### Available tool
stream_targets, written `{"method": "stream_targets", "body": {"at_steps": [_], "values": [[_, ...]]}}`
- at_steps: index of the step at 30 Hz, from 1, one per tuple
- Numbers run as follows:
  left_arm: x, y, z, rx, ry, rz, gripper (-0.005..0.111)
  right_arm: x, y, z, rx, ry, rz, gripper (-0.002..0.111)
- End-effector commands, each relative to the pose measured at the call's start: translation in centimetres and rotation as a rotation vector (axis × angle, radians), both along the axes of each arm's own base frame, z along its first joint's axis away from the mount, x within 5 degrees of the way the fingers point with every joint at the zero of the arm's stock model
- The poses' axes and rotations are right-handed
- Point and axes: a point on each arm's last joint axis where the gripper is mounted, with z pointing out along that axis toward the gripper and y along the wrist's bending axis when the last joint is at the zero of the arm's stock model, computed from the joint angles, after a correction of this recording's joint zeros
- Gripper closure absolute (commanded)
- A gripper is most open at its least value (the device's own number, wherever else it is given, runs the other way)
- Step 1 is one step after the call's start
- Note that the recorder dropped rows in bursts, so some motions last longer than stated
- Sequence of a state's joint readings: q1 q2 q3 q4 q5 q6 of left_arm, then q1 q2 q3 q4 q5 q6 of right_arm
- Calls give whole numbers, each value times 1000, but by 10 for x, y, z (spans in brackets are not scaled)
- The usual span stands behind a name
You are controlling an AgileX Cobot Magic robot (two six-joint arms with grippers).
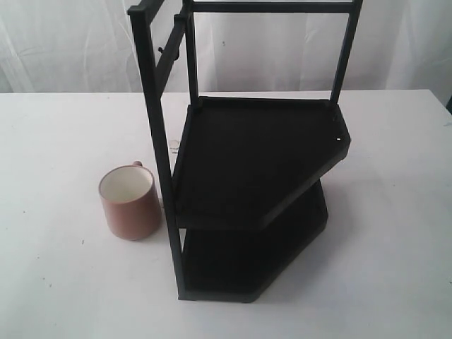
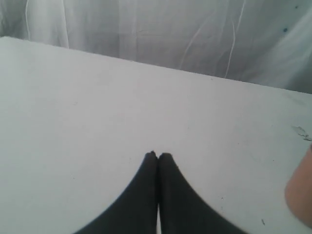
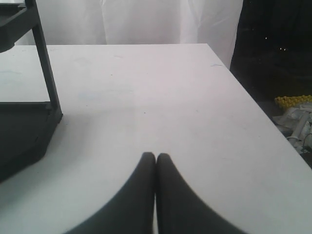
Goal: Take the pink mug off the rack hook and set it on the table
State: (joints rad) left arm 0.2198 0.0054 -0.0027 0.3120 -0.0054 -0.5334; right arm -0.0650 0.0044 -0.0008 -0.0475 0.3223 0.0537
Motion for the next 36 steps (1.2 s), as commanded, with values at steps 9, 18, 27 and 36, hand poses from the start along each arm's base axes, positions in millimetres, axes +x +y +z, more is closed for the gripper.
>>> {"method": "stream_targets", "body": {"at_steps": [9,18,27,36], "values": [[-4,2,-15,6,170,11,107,0,0,1,-8,-12,-5,108],[-1,-6,-11,-17,114,-130,107,0,0,1,-8,-12,-5,108],[-2,-4,-16,67,188,-120,107,0,0,1,6,-13,-8,108],[-4,-8,-23,441,337,-254,107,0,0,1,6,-13,-8,108]]}}
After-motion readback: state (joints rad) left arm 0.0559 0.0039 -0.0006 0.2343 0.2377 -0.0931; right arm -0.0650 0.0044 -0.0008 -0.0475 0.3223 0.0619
